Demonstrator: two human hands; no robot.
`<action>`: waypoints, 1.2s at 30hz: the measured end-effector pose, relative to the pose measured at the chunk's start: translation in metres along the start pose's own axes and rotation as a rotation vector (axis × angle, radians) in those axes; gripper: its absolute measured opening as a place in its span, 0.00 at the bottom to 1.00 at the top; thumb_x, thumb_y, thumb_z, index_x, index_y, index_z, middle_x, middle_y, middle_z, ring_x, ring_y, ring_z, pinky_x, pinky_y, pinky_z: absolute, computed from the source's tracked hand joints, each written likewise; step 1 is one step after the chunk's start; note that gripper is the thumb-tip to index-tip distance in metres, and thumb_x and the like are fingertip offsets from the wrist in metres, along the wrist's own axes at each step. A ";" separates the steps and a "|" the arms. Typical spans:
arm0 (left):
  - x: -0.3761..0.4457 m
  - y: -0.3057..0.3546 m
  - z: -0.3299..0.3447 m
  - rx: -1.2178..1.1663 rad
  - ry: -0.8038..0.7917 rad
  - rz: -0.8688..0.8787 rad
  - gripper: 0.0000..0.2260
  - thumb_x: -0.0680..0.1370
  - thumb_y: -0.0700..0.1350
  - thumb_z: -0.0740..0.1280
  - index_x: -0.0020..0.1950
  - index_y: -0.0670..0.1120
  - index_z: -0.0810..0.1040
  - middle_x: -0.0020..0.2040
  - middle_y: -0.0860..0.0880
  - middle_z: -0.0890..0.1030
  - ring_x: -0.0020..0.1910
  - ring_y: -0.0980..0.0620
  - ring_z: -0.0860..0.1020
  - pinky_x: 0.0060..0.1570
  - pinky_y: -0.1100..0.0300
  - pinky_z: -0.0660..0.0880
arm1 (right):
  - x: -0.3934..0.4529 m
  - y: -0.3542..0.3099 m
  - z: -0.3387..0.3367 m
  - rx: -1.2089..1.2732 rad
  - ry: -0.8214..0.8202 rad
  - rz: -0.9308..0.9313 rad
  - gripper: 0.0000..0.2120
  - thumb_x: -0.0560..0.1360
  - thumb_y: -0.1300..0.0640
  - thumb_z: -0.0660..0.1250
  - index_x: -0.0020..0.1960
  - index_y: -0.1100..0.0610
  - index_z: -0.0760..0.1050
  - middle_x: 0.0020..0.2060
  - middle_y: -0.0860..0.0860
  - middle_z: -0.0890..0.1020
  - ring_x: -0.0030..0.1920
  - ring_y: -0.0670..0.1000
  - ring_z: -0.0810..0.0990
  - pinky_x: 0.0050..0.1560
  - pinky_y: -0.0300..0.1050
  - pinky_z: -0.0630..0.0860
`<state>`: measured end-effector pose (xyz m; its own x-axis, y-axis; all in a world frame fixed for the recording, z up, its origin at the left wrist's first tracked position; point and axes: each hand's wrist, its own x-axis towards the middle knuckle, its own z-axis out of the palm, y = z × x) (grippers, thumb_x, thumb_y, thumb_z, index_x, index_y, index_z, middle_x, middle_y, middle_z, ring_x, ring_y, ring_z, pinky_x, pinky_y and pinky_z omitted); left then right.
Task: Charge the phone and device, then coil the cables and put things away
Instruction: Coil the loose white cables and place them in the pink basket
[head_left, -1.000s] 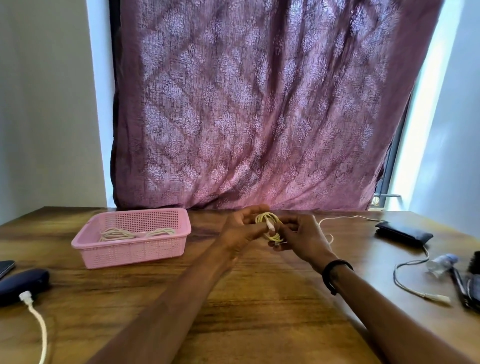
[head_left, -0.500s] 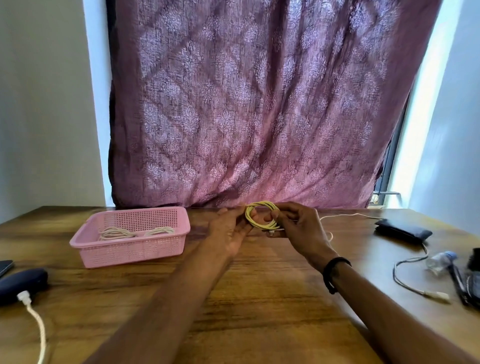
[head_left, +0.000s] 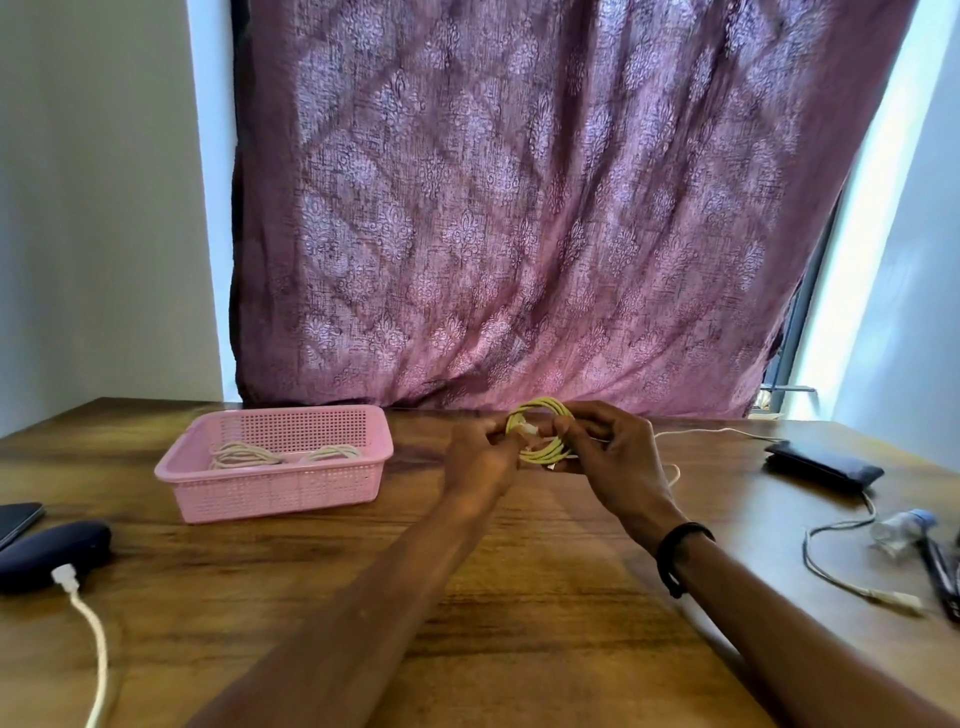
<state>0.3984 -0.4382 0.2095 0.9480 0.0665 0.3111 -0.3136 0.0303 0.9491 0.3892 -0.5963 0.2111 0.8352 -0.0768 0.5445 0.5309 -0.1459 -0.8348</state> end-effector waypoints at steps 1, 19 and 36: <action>0.002 0.004 -0.001 -0.131 -0.018 -0.088 0.03 0.73 0.44 0.74 0.42 0.47 0.87 0.41 0.46 0.87 0.45 0.44 0.85 0.52 0.47 0.82 | 0.000 0.001 0.000 -0.009 -0.014 0.010 0.09 0.81 0.61 0.71 0.60 0.61 0.82 0.45 0.54 0.89 0.47 0.54 0.89 0.45 0.53 0.87; 0.008 0.009 -0.019 0.328 -0.171 0.029 0.04 0.74 0.49 0.74 0.42 0.50 0.85 0.39 0.52 0.84 0.38 0.56 0.80 0.42 0.51 0.80 | 0.004 -0.003 -0.019 0.021 -0.115 0.112 0.09 0.80 0.60 0.72 0.59 0.60 0.82 0.47 0.57 0.89 0.46 0.54 0.87 0.46 0.55 0.86; 0.018 0.006 -0.023 0.146 0.012 0.058 0.05 0.79 0.36 0.70 0.52 0.37 0.84 0.36 0.47 0.84 0.27 0.60 0.81 0.29 0.67 0.77 | -0.006 -0.009 -0.011 0.056 -0.261 0.313 0.14 0.75 0.59 0.76 0.58 0.64 0.83 0.48 0.64 0.87 0.48 0.60 0.87 0.48 0.49 0.86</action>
<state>0.4123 -0.4144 0.2198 0.9277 0.0761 0.3654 -0.3553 -0.1196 0.9271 0.3777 -0.6054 0.2162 0.9622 0.1446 0.2307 0.2463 -0.1005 -0.9640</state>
